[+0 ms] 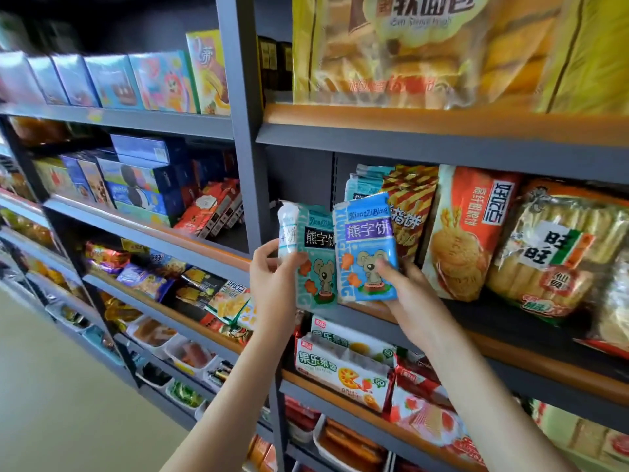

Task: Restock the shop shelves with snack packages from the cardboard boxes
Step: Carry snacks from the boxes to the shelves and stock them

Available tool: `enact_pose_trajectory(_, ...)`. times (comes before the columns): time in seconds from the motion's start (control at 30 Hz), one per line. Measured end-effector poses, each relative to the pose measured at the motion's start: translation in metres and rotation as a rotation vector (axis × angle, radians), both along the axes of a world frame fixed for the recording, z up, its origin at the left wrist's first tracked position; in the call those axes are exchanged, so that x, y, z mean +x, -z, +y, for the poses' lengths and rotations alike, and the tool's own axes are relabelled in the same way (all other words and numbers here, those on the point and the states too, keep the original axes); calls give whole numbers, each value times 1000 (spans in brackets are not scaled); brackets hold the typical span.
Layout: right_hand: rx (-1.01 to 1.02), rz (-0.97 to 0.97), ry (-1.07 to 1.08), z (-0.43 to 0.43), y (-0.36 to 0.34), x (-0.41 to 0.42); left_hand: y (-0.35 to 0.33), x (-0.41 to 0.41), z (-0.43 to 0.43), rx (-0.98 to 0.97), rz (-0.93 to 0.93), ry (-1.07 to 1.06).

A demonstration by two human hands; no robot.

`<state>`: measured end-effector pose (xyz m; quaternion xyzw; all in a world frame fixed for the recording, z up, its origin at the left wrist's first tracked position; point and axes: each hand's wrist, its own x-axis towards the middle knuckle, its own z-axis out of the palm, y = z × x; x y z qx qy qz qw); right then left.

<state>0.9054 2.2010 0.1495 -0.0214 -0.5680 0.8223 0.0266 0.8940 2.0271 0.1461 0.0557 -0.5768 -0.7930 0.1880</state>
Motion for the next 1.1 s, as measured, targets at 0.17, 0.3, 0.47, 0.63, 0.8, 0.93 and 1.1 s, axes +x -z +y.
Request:
enact_pose_trajectory(0.17,56,19,62,-14,-7,-35,-12,-18,-13,-96,99,-71)
enact_pose_trajectory(0.3,585,-15,55,-25,-9,-61,-16,-36,-8,-179,133,-26)
enact_pose_trajectory(0.47,984,-64,33,-33,-21,-79,-14,-62,3,-224,76,60)
enact_pose_trajectory(0.63,1235,-191,-42,-20,-30,-81,-6,-82,3,-161,80,137)
enact_pose_trajectory(0.8,1170,-238,11,-13,-30,-89,-6,-97,3,-10,-31,195)
enact_pose_trajectory(0.93,1097,-201,124,-20,-17,-97,4,-110,1,58,-85,229)
enact_pose_trajectory(1.1,1226,-53,289,-30,-1,-104,9,-114,3,19,-112,200)
